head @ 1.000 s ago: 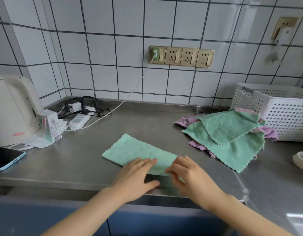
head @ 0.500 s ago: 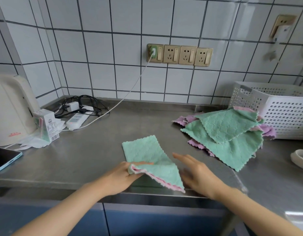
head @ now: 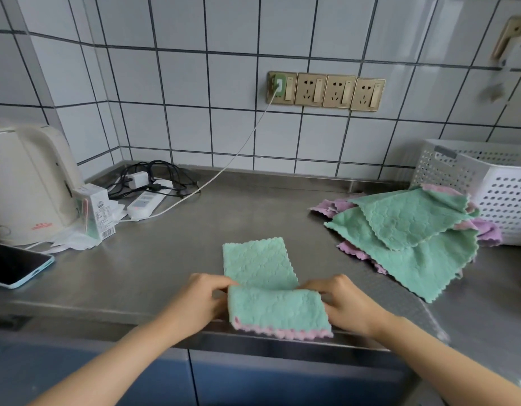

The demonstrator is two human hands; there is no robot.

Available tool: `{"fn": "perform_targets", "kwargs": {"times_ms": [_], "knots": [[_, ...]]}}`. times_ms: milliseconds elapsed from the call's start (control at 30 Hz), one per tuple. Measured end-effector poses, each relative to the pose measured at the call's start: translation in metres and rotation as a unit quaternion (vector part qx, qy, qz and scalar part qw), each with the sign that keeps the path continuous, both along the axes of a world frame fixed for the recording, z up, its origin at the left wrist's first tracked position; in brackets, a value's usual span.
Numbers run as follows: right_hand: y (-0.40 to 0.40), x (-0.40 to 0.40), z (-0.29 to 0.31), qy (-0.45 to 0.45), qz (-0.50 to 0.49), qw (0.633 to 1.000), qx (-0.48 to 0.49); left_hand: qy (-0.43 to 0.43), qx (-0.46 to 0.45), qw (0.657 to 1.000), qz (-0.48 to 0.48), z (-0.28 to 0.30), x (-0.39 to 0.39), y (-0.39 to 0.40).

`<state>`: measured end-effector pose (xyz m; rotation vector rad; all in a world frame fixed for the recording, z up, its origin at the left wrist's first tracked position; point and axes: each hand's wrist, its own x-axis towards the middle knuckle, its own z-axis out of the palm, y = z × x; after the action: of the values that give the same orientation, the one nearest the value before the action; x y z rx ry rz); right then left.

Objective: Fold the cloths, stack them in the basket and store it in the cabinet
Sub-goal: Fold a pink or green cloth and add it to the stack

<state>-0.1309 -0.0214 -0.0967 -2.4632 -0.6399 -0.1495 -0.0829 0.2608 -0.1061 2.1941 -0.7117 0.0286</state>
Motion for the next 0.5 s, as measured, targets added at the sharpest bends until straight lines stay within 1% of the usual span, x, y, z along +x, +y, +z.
{"fn": "perform_targets", "kwargs": {"times_ms": [67,133,200,267,333,433,500], "knots": [[0.007,0.015,0.011,0.041,-0.046,0.996,0.064,0.035,-0.061,0.996,0.048,0.004,0.009,-0.007],[0.017,0.034,0.021,0.078,-0.119,0.983,0.115,0.091,-0.108,0.985,0.098,0.007,0.025,-0.012],[0.028,0.058,0.024,0.113,-0.186,0.967,0.131,0.156,-0.108,0.969,0.155,0.008,0.039,-0.016],[0.036,0.079,0.018,0.141,-0.255,0.952,0.094,0.204,-0.084,0.956,0.193,0.005,0.047,-0.021],[0.042,0.092,0.007,0.169,-0.314,0.934,0.031,0.219,-0.077,0.951,0.205,0.001,0.052,-0.023],[0.051,0.09,-0.004,0.155,-0.353,0.921,-0.051,0.203,-0.081,0.951,0.218,-0.007,0.056,-0.024],[0.055,0.085,-0.003,0.128,-0.358,0.922,-0.075,0.175,-0.07,0.956,0.224,-0.008,0.056,-0.025]]}}
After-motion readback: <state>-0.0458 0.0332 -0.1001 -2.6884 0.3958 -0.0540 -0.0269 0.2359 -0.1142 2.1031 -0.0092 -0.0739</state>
